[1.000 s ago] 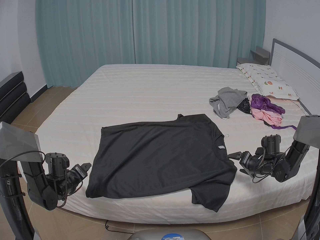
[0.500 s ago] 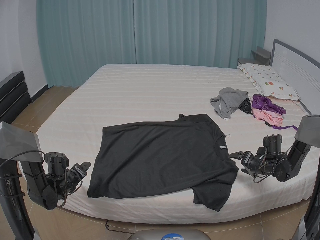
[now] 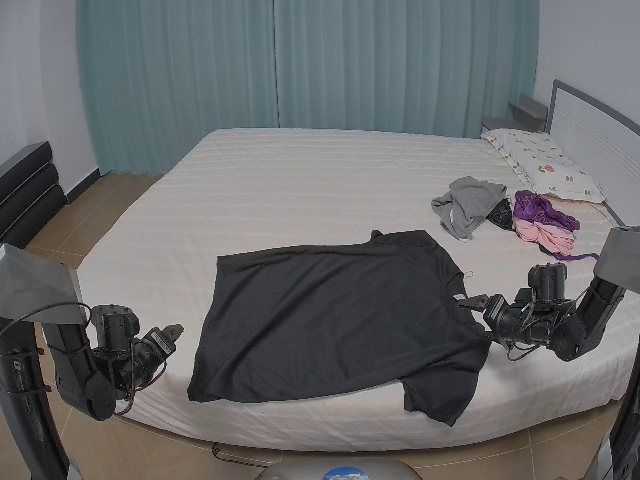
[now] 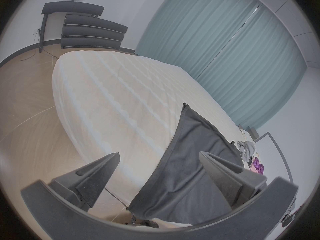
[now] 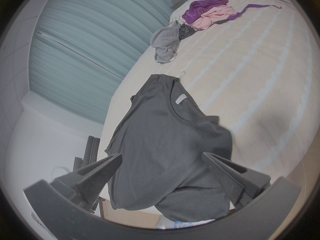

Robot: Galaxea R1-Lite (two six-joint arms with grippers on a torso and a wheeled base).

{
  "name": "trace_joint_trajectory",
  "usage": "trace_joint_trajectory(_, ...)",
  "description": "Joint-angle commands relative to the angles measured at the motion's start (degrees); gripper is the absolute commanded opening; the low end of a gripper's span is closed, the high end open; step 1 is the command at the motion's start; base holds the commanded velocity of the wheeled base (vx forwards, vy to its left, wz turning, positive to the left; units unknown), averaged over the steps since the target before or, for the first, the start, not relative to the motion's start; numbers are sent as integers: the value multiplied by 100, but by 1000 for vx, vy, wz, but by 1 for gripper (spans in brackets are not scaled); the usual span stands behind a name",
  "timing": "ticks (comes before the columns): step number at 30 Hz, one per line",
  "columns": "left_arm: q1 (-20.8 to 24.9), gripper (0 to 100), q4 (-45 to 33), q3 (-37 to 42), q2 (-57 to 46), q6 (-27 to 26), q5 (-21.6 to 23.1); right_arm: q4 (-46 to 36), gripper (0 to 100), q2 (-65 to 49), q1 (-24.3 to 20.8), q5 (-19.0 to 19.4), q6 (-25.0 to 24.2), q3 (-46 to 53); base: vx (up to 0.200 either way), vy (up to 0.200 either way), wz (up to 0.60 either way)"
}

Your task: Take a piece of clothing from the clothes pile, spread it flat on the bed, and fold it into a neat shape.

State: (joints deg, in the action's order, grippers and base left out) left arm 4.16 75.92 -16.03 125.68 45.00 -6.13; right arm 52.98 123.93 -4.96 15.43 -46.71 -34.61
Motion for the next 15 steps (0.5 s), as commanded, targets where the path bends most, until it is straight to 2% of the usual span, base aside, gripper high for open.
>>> trace_joint_trajectory(1, 59, 100, 1, -14, -9, 0, -2, 2, 100, -53, -22, 4, -4, -11, 200, 0, 0)
trace_joint_trajectory(5, 112, 100, 1, -23, -35, 9, -11, 2, 100, -62, -31, 4, -4, -11, 200, 0, 0)
trace_joint_trajectory(15, 147, 100, -16, -190, -53, 220, 7, 2, 100, -62, -40, 4, -4, -28, 0, 0, 0)
